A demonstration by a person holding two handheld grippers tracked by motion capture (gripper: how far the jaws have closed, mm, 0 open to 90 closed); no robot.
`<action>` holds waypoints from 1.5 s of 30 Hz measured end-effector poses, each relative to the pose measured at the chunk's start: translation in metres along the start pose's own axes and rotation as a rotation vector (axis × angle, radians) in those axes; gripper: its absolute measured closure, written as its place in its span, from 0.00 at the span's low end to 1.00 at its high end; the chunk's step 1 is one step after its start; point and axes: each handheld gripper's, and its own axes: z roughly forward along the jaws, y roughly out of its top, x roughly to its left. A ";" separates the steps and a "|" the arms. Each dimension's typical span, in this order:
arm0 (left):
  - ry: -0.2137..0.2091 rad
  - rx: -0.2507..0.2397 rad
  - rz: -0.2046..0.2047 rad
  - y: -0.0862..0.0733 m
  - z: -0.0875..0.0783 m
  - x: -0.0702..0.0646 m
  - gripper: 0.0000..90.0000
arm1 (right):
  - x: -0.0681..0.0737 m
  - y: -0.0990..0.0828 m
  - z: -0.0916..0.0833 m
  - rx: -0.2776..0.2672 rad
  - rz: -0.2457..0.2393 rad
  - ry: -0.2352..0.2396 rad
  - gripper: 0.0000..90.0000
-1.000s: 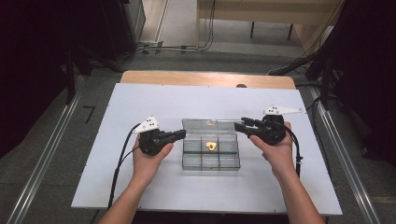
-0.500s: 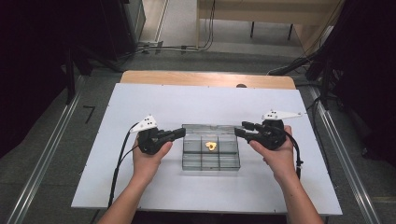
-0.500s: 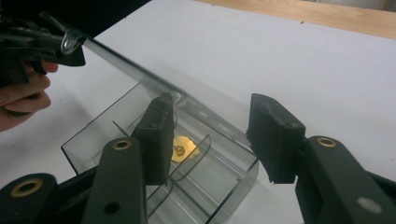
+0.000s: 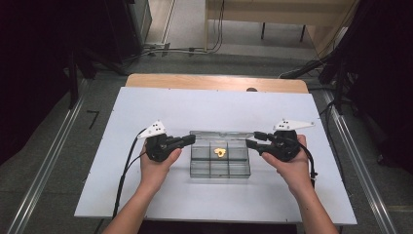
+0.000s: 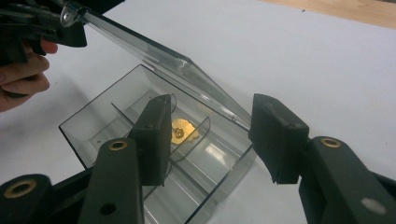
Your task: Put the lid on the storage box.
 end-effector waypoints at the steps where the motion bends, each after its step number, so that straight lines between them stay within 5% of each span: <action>1: 0.000 0.000 0.000 0.000 0.000 0.000 1.00 | 0.000 -0.001 -0.001 0.004 0.003 -0.002 0.52; 7: -0.004 -0.003 0.003 0.000 -0.002 0.000 1.00 | -0.001 -0.010 -0.002 0.010 0.021 -0.027 0.58; 15: -0.019 0.005 0.011 -0.002 -0.001 -0.004 1.00 | 0.003 -0.023 0.003 0.024 0.040 0.015 0.97; 26: -0.073 0.069 0.021 -0.018 -0.009 -0.017 1.00 | 0.011 -0.034 0.001 -0.024 0.028 0.055 0.98; 45: -0.079 0.194 -0.012 -0.047 -0.015 -0.026 1.00 | 0.018 -0.067 0.002 0.063 0.014 0.076 0.98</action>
